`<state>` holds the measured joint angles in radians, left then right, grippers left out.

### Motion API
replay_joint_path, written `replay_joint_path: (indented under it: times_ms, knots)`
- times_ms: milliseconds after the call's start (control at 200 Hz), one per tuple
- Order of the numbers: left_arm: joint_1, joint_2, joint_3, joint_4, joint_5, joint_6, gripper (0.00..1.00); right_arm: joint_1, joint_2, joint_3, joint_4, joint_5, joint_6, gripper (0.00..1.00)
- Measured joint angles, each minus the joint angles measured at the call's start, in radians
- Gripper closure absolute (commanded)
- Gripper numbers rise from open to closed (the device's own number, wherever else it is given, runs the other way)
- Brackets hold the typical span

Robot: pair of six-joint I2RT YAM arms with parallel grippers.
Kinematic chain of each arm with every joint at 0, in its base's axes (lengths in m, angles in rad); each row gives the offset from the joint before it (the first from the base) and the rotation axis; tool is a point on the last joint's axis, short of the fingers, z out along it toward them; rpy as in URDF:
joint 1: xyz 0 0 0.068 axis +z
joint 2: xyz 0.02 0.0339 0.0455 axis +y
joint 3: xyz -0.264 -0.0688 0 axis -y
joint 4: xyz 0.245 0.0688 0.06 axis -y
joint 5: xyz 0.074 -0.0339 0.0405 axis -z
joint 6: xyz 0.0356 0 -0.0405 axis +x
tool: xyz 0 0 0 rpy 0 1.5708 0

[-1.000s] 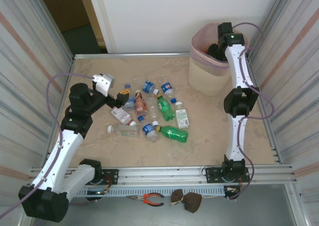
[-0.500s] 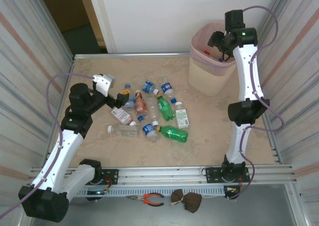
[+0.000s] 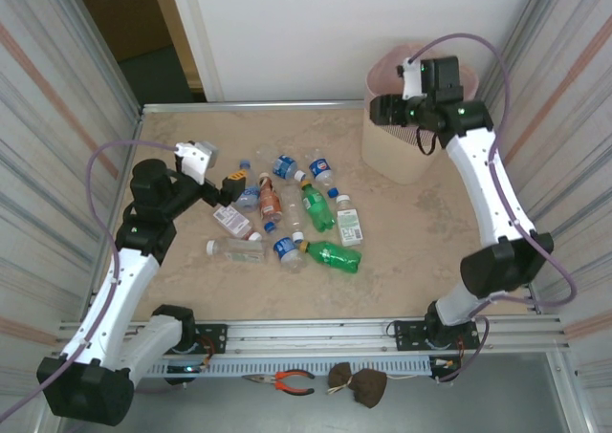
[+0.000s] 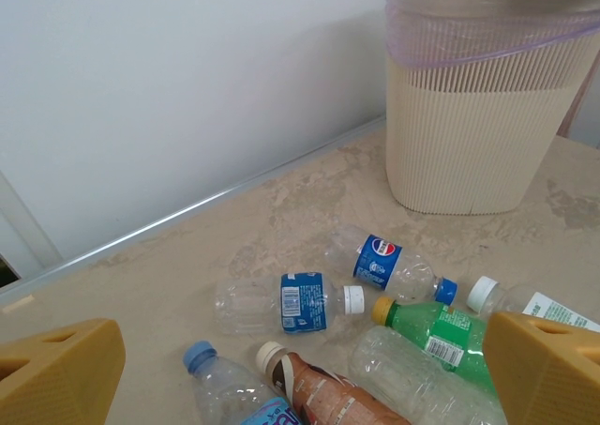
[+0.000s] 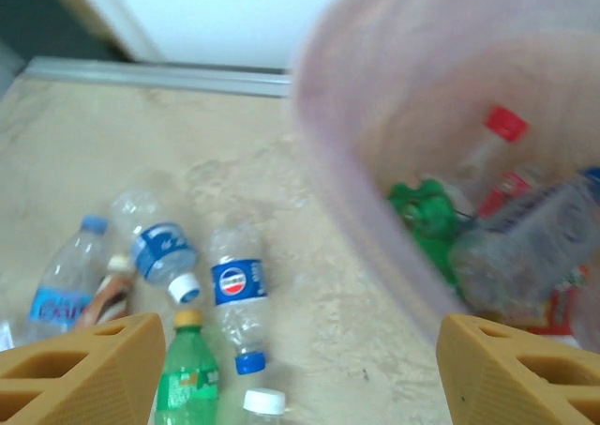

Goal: Put the plastic bottles in the bin

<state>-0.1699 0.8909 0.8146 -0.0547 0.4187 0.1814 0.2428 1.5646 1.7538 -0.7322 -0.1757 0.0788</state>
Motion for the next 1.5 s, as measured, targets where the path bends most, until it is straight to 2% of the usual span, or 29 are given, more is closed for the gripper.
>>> replay_joint_path:
  times_ms: [200,416,601,897,1197,1503]
  knots:
    - [0.014,0.0,0.0,0.0,0.006,-0.007,0.01,0.127,-0.114,-0.248,0.18,-0.092,-0.209,0.23]
    - [0.037,0.0,0.0,0.001,0.006,-0.026,0.01,0.274,-0.148,-0.411,0.273,-0.144,-0.372,0.22]
    - [0.047,0.002,0.0,0.0,-0.028,-0.033,0.01,0.415,-0.141,-0.504,0.321,-0.16,-0.443,0.23]
    - [0.167,0.034,0.0,-0.001,-0.062,-0.082,0.01,0.617,0.011,-0.489,0.366,-0.137,-0.484,0.26]
    - [0.306,0.039,0.0,-0.002,-0.061,-0.117,0.01,0.774,0.239,-0.331,0.365,-0.109,-0.484,0.27]
    - [0.33,0.039,0.0,0.0,-0.042,-0.135,0.01,0.845,0.43,-0.189,0.367,-0.088,-0.476,0.28]
